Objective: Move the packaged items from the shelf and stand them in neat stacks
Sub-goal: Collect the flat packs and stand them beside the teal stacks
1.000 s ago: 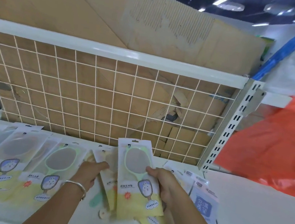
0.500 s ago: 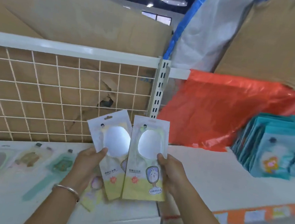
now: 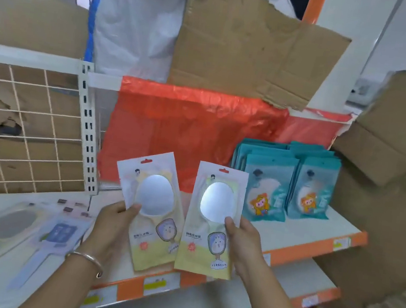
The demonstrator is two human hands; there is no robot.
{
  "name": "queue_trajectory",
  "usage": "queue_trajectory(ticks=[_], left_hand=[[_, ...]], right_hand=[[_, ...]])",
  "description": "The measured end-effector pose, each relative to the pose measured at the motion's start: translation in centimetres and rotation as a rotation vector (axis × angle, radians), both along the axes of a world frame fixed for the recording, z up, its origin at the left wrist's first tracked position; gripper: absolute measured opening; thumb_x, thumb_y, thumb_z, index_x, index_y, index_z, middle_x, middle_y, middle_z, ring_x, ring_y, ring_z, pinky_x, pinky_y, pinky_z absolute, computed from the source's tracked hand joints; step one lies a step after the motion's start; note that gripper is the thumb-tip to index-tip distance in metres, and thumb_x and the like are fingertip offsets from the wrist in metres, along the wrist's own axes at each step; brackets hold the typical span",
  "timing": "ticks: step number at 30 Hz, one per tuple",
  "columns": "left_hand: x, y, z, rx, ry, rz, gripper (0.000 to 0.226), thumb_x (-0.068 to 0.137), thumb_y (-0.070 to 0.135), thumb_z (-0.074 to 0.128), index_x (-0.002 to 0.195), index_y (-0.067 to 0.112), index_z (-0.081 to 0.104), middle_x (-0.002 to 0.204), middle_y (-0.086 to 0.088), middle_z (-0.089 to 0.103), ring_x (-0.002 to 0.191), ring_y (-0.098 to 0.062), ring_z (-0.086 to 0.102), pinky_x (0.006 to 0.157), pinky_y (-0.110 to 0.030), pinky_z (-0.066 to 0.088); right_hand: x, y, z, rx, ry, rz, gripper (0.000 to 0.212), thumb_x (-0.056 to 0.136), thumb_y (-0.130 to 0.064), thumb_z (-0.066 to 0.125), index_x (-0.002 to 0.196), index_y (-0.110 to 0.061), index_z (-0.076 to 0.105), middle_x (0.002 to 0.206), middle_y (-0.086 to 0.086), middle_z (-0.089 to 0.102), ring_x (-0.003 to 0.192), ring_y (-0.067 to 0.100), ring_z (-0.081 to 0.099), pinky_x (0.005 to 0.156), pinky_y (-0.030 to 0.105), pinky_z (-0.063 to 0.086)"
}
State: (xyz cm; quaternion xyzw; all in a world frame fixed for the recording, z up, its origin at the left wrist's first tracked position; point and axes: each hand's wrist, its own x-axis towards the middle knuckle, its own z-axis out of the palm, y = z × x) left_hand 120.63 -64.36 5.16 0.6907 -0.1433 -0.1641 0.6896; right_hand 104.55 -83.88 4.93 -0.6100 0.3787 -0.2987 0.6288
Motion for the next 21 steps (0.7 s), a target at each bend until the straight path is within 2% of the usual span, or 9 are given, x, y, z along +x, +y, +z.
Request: queue_trajectory(ticks=[5,7,9,11,13,15,17,19,21], left_hand=[[2.5,-2.3,-0.2,0.075,-0.048,0.035,0.021,0.090,0.021,0.061,0.087,0.003,0.069,0.084,-0.010,0.066,0.081,-0.023,0.057,0.074,-0.034,0.043],[3.8,-3.2,-0.1,0.086,-0.067,0.052,0.026,0.090,0.023,0.060,0.080,0.001,0.067,0.077,-0.007,0.058,0.076,-0.020,0.050,0.068,-0.031,0.036],[4.9,-4.0,0.3,0.051,-0.058,0.080,0.028,0.091,0.019,0.059,0.070,0.001,0.059,0.070,-0.004,0.050,0.068,-0.019,0.045,0.060,-0.026,0.031],[6.5,-4.7,0.3,0.035,-0.073,0.100,0.027,0.090,0.020,0.060,0.072,-0.001,0.061,0.071,-0.004,0.054,0.070,-0.020,0.048,0.059,-0.026,0.033],[7.8,-5.5,0.3,0.049,-0.096,0.118,0.024,0.086,0.027,0.066,0.072,0.007,0.065,0.071,-0.003,0.060,0.071,-0.019,0.051,0.064,-0.029,0.037],[8.9,-6.2,0.2,0.071,-0.114,0.152,0.033,0.085,0.028,0.067,0.059,0.014,0.053,0.059,0.001,0.046,0.061,-0.017,0.040,0.058,-0.029,0.029],[9.8,-6.9,0.1,0.090,-0.152,0.184,0.043,0.089,0.025,0.063,0.054,0.016,0.038,0.057,0.001,0.032,0.058,-0.017,0.029,0.056,-0.030,0.019],[10.6,-7.3,0.2,0.121,-0.219,0.210,0.045,0.089,0.028,0.062,0.055,0.013,0.038,0.064,-0.003,0.034,0.062,-0.020,0.033,0.059,-0.032,0.025],[11.5,-7.6,0.0,0.118,-0.246,0.259,0.045,0.090,0.029,0.061,0.057,0.005,0.041,0.071,-0.006,0.037,0.065,-0.021,0.038,0.066,-0.035,0.034]], right_hand=[[2.4,-3.6,-0.1,-0.034,-0.007,0.069,0.012,0.092,-0.014,0.056,0.095,-0.020,0.066,0.095,-0.002,0.068,0.084,0.009,0.061,0.070,0.021,0.050],[4.3,-4.6,-0.2,-0.037,-0.016,0.083,0.013,0.093,-0.015,0.055,0.097,-0.021,0.067,0.103,0.002,0.068,0.092,0.012,0.061,0.080,0.026,0.050],[6.7,-5.5,-0.3,-0.022,-0.032,0.085,0.021,0.093,-0.017,0.056,0.111,-0.018,0.066,0.111,0.002,0.068,0.102,0.015,0.062,0.090,0.031,0.050],[8.9,-6.6,-0.2,0.002,-0.036,0.063,0.026,0.092,-0.020,0.057,0.117,-0.017,0.064,0.116,0.001,0.066,0.107,0.018,0.061,0.096,0.035,0.049],[10.8,-7.8,-0.1,0.016,-0.043,0.066,0.017,0.092,-0.020,0.058,0.106,-0.019,0.066,0.112,0.002,0.068,0.105,0.019,0.063,0.097,0.040,0.050],[12.5,-8.9,-0.3,0.038,-0.061,0.079,0.012,0.093,-0.019,0.057,0.101,-0.021,0.066,0.106,0.001,0.069,0.101,0.020,0.065,0.096,0.040,0.051],[14.0,-9.8,-0.6,0.060,-0.049,0.087,0.025,0.093,-0.023,0.057,0.116,-0.016,0.063,0.114,0.002,0.067,0.105,0.020,0.064,0.097,0.042,0.050],[15.5,-10.7,-1.0,0.089,-0.049,0.098,0.035,0.093,-0.026,0.058,0.127,-0.016,0.058,0.120,0.002,0.065,0.107,0.020,0.064,0.098,0.043,0.050],[17.1,-11.7,-1.5,0.100,-0.051,0.105,0.033,0.093,-0.026,0.058,0.125,-0.017,0.058,0.117,0.003,0.067,0.103,0.020,0.066,0.095,0.043,0.052]])
